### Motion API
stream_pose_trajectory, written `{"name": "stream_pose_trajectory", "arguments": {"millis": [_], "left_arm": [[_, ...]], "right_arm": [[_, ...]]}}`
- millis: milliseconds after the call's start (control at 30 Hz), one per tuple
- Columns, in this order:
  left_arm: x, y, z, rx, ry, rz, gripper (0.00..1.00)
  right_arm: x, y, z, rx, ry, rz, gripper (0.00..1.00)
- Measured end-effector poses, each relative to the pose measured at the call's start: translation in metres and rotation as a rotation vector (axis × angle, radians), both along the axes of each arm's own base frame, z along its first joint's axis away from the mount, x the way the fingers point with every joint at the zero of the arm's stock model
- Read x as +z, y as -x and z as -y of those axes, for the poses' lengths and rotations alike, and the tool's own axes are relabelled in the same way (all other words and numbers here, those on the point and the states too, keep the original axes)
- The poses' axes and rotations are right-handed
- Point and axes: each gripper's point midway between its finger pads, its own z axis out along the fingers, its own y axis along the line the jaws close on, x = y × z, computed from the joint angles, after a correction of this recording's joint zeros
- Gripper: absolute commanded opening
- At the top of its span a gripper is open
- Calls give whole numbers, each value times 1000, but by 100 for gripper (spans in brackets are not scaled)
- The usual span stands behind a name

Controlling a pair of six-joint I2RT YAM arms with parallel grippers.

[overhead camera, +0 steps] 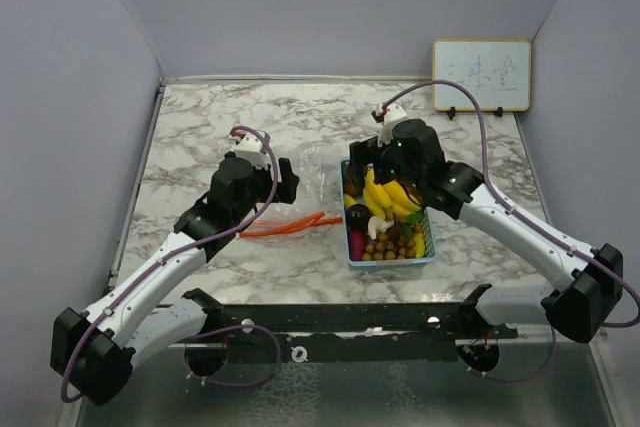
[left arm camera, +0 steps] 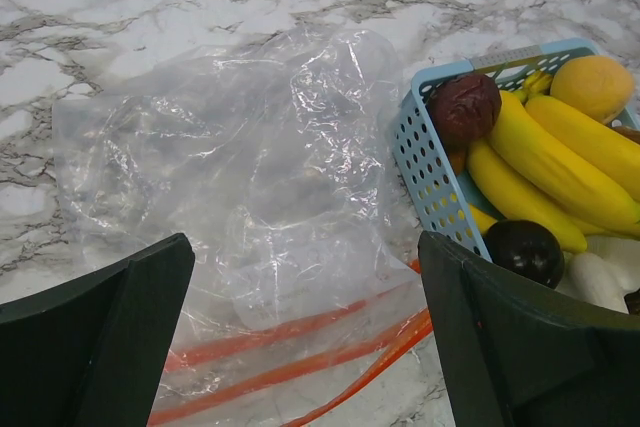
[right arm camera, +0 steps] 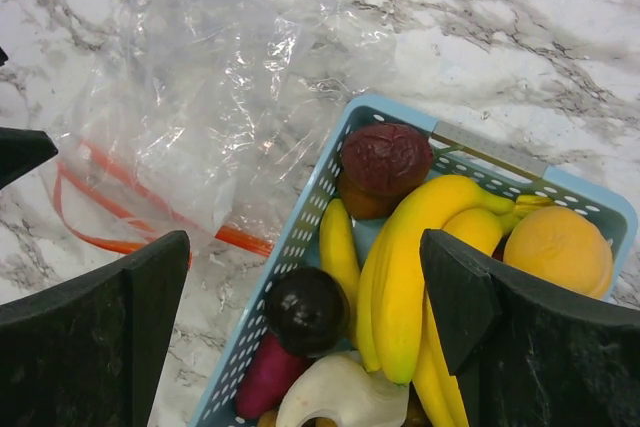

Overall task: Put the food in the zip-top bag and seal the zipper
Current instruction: Pick up the zipper food storage bag at the center of the board.

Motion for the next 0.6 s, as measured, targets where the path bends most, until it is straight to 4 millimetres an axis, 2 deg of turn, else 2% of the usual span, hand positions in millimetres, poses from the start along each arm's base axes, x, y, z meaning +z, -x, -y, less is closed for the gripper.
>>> {"name": "stream_pose_trajectory", "arguments": {"millis": [200,400,500,600], "left_arm": [[-4,2,-2,3,-10,-21,99],[-1,5,-4,7,-4,-19,99],[1,6,-5,14,2,-17,99],[1,7,-10,44,4,-20,99]], "right_arm": [[11,-2,9,-45,-8,32,100],[36,9,22,-61,-63,110,100],[41,11,22,-44,-76,137,100],[36,14,14,3,-80,128,100]]}}
